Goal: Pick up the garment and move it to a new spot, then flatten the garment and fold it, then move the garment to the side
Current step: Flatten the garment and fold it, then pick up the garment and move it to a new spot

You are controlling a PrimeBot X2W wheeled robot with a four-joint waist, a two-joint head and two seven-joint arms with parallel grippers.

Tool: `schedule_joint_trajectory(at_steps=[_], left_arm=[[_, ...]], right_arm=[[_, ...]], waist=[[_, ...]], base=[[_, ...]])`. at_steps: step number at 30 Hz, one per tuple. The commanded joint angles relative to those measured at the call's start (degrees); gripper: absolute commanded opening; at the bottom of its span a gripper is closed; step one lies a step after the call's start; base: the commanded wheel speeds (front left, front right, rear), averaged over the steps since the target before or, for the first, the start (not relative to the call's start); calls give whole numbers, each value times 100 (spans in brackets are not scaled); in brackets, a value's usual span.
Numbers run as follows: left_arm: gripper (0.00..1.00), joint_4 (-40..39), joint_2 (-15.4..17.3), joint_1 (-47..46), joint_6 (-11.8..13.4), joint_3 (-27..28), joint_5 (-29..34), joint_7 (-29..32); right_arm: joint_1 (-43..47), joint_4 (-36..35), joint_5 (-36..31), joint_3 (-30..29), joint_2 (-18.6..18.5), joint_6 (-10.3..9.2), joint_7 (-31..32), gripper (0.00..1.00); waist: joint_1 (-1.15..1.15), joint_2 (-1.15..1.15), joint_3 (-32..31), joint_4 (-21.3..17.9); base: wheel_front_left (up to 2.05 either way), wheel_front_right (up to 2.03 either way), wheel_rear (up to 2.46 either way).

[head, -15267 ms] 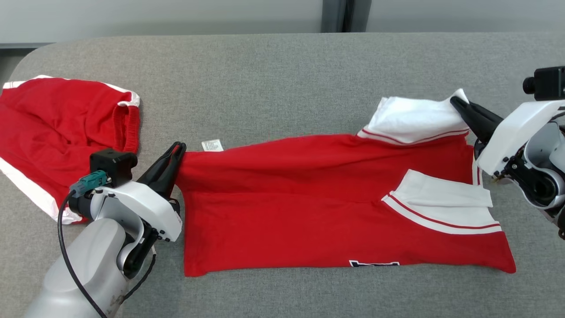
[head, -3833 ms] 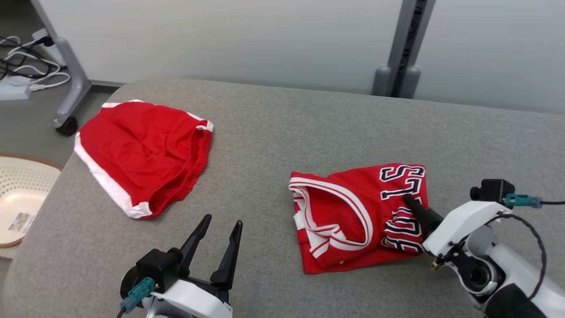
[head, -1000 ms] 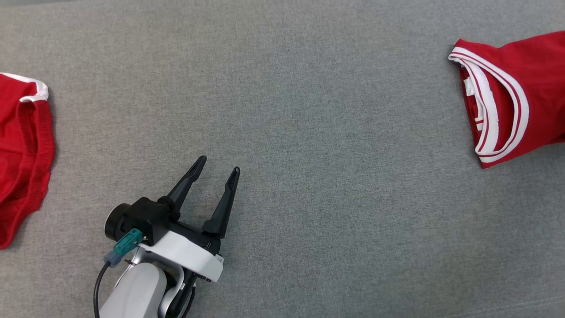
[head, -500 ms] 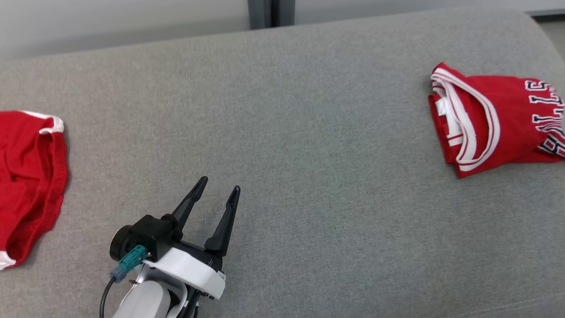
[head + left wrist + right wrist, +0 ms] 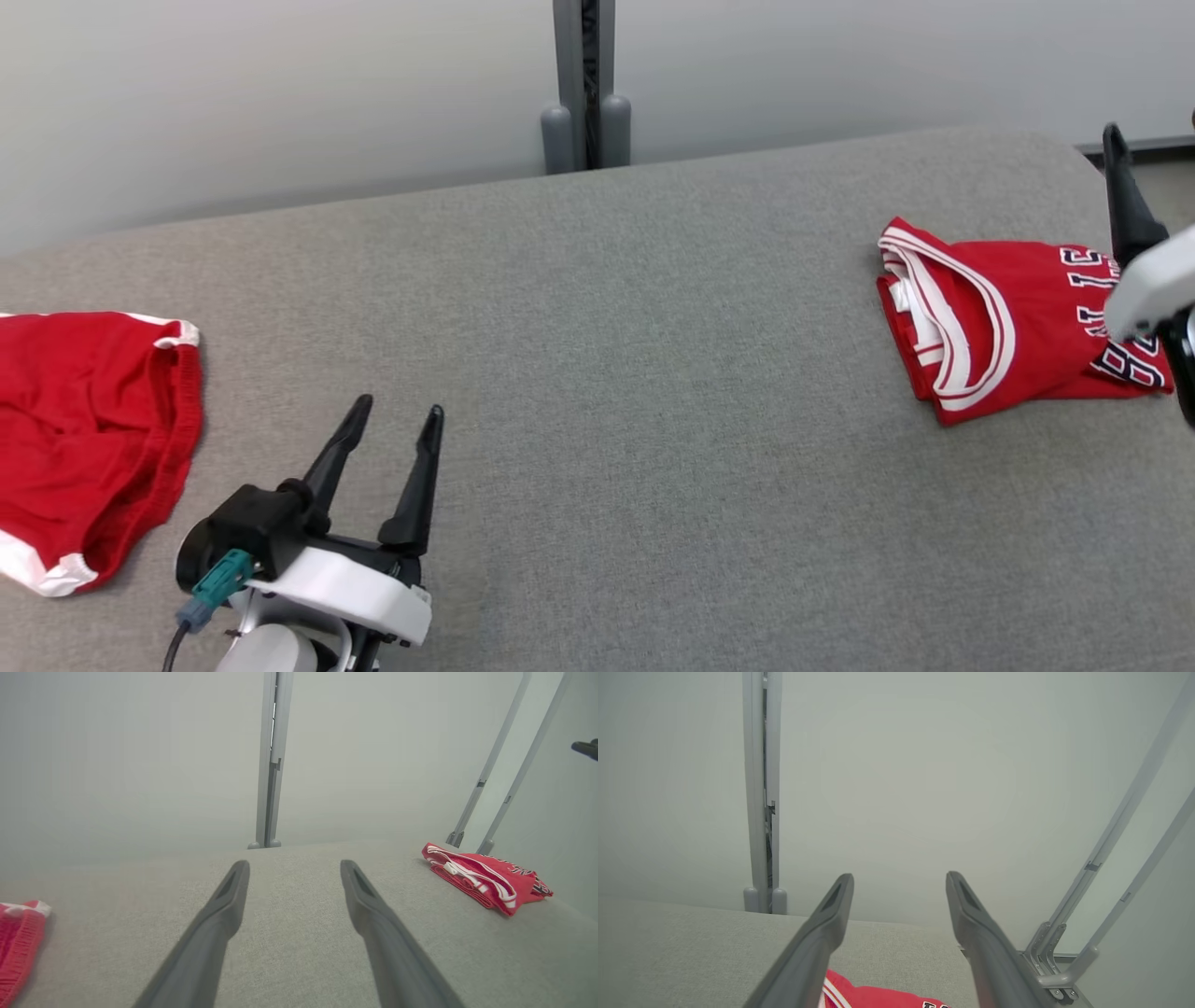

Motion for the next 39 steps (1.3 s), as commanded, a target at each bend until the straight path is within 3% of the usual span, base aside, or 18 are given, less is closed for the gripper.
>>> schedule_joint_trajectory(at_steps=[1, 9, 18, 25, 39], left_arm=[[100, -38, 19, 53, 46, 64, -29, -15], [100, -250, 61, 257, 158, 338, -12, -15], [100, -321, -70, 543, 198, 555, -25, -16], [100, -369, -327, 827, 223, 752, 115, -16], [100, -173, -613, 1004, 53, 1018, 407, -16]], right_arm=[[305, -215, 68, -95, -50, -1, -31, 100], [2316, -2162, 66, -929, 105, -1, 149, 100], [4261, -3806, -306, -1728, 1054, -1, 291, 100], [4949, -4330, -537, -1710, 1414, -1, 153, 100], [5183, -4557, -355, -1254, 1532, -1, -34, 100]], waist=[[0, 0, -93, 77], [0, 0, -234, 308], [0, 0, -409, 456], [0, 0, -566, 565], [0, 0, -576, 691]], base=[[0, 0, 0], [0, 0, 0], [0, 0, 0], [0, 0, 0], [0, 0, 0]])
